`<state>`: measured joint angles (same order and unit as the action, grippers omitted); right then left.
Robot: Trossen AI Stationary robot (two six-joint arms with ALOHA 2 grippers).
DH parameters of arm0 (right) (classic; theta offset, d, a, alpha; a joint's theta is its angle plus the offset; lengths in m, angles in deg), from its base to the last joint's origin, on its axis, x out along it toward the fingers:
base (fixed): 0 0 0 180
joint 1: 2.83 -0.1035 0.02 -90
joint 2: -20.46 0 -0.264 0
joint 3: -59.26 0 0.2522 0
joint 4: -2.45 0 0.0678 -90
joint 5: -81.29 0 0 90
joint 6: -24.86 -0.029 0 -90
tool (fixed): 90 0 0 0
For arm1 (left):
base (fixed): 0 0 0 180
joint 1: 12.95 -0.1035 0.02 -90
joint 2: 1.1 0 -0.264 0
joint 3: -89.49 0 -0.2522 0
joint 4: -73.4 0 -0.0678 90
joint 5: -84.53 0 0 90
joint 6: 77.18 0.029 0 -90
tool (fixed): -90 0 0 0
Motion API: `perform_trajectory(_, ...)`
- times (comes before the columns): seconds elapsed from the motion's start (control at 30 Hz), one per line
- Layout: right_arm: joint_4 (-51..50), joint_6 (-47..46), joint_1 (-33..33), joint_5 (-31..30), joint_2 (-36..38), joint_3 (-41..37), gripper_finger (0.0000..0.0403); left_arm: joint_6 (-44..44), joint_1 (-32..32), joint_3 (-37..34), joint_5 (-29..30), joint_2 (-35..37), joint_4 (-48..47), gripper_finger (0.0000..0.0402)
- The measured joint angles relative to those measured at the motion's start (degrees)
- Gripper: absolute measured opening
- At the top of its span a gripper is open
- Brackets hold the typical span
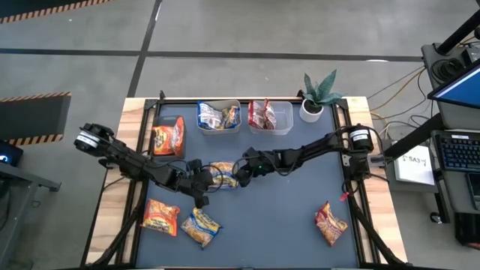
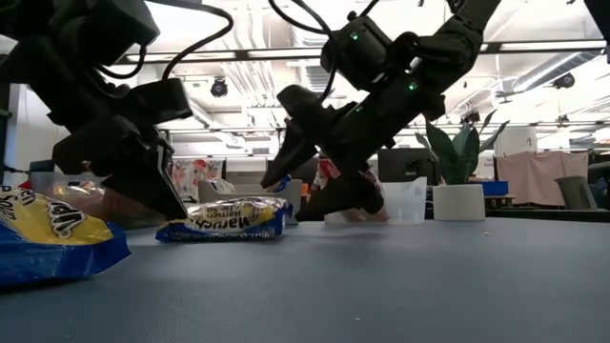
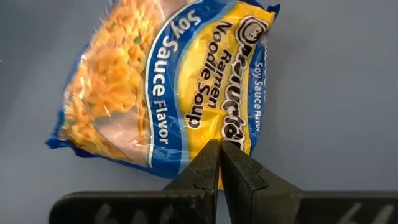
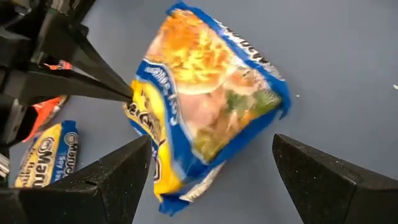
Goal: Sort Maruchan noodles
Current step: Put the blue noodle pack into the gray bin
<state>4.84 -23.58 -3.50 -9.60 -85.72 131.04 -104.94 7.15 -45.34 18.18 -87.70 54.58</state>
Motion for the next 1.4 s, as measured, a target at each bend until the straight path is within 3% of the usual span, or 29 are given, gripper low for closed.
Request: perform_trajectory(1.4, 6.4, 8.6, 0.3, -0.7, -0.9, -0.2, 0.0313, -1.7, 0.5, -2.1, -0.1, -0.2, 2.7, 0.0)
